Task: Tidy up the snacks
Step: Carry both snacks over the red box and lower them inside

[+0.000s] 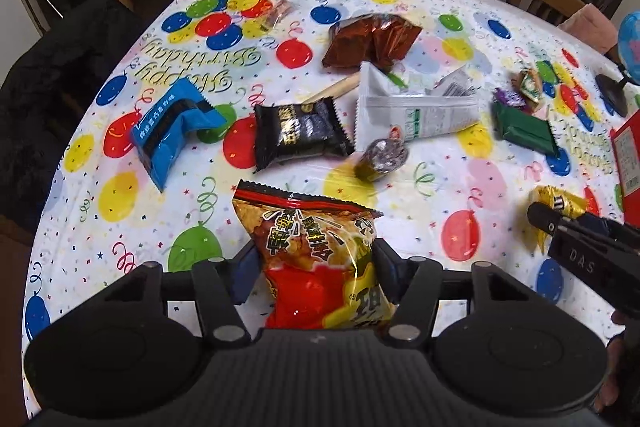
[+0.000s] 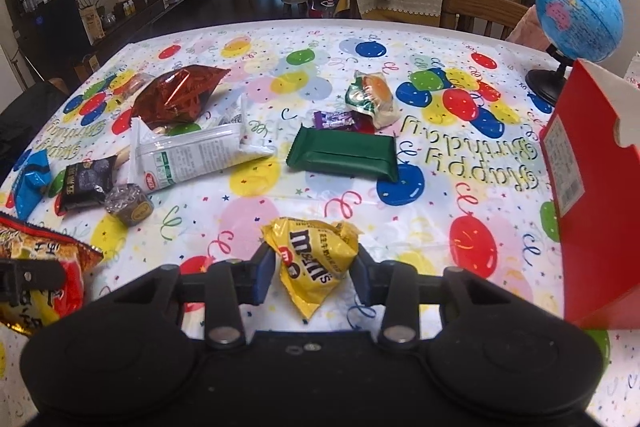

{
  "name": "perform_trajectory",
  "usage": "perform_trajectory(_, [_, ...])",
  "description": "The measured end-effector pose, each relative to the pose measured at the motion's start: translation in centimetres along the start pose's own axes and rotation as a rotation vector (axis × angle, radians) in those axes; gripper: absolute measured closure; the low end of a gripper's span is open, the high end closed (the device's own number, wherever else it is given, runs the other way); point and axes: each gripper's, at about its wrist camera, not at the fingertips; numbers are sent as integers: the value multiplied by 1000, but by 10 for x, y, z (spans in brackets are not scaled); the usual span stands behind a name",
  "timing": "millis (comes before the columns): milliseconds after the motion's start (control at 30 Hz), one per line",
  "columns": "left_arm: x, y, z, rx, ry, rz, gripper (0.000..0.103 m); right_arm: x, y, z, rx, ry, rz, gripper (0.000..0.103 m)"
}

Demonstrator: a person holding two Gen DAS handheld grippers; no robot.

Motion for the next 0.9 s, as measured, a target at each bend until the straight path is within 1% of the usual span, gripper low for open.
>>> perform_trajectory(233, [-23, 30, 12, -48, 3, -35, 45, -14, 40, 12, -32, -16, 20, 65])
perform_trajectory(433, [-52, 60, 22, -104, -11, -90, 44, -37, 80, 26, -58, -23, 20, 65])
perform_trajectory(667, [-107, 86, 32, -149, -67, -166, 44, -75, 119, 40, -99, -48, -9, 65])
perform_trajectory(900, [-172, 99, 37, -160, -132, -241, 44, -122, 145, 48, -130, -75, -57, 65])
Point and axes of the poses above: each gripper's, at about its wrist camera, not at the fingertips, and y roughly against the way its jaws point, x to its left, z to its top, and after that the axes turned 11 degrees about -x, right-handed
